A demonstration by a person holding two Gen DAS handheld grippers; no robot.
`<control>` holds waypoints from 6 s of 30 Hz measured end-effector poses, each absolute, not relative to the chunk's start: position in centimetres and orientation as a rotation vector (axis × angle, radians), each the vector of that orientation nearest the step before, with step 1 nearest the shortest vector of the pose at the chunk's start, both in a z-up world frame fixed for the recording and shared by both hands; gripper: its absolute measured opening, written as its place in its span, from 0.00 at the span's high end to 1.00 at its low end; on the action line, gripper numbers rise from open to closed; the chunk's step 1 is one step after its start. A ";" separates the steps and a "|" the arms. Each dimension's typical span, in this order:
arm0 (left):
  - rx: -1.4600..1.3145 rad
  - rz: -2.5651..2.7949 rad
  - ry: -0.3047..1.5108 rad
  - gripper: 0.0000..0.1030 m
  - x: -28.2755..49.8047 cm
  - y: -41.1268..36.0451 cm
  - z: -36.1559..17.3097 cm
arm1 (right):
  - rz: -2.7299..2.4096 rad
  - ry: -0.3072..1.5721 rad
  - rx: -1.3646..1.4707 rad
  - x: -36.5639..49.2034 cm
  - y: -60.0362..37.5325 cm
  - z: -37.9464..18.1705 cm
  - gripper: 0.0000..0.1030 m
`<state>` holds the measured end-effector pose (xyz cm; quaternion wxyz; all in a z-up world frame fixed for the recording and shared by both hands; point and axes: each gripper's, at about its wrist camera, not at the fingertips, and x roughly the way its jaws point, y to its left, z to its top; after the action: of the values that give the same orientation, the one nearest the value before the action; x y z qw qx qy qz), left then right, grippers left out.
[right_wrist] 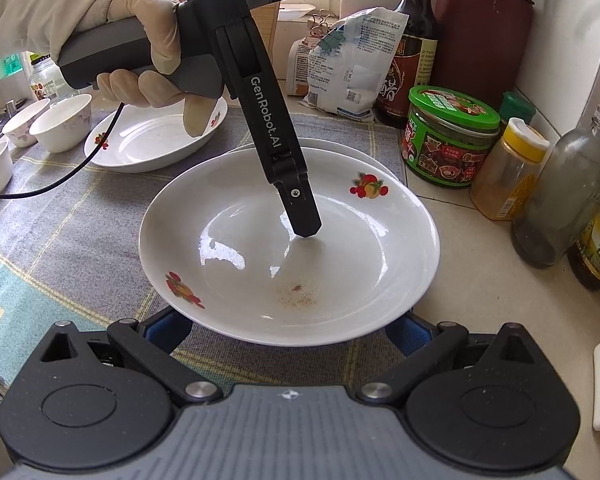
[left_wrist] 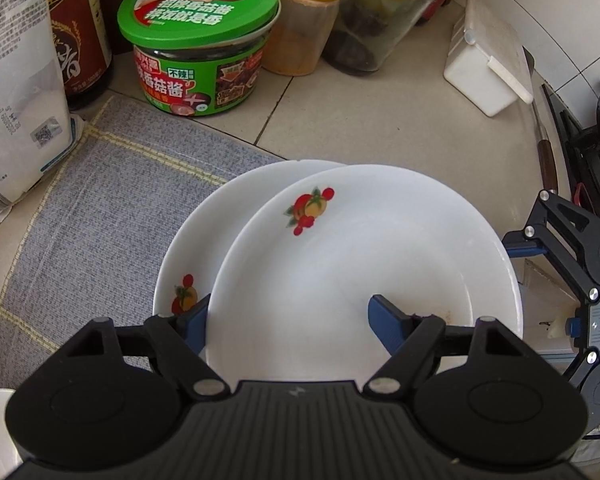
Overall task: Organize plates and bowls
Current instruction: 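Lower the fruit-decal plate onto the stained plate with the left tool, then open the left tool and withdraw it from the plate stack, then move the right tool to the rim of the white fruit-decal plate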
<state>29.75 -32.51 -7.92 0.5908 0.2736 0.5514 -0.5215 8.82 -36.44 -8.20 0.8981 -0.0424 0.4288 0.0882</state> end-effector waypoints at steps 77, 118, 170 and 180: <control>0.726 -1.106 1.128 0.13 28.7 -31.2 -5.1 | 0.172 0.874 -0.127 8.2 -36.4 -8.2 0.00; 0.254 -0.429 0.825 0.11 16.3 -8.0 -3.6 | 0.309 0.800 -0.113 9.9 -29.1 -6.1 0.00; 0.210 -0.469 0.787 0.00 24.0 -7.2 -10.6 | 0.542 1.057 -0.216 32.1 -23.4 -8.9 0.00; 0.206 -0.468 0.777 0.00 23.8 -7.1 -10.7 | 0.572 1.148 -0.187 35.3 -22.1 -11.1 0.00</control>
<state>23.77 -7.10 -10.70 0.8939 0.0992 0.3744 -0.2256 35.29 -22.14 -11.09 0.7973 -0.0870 0.5347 0.2663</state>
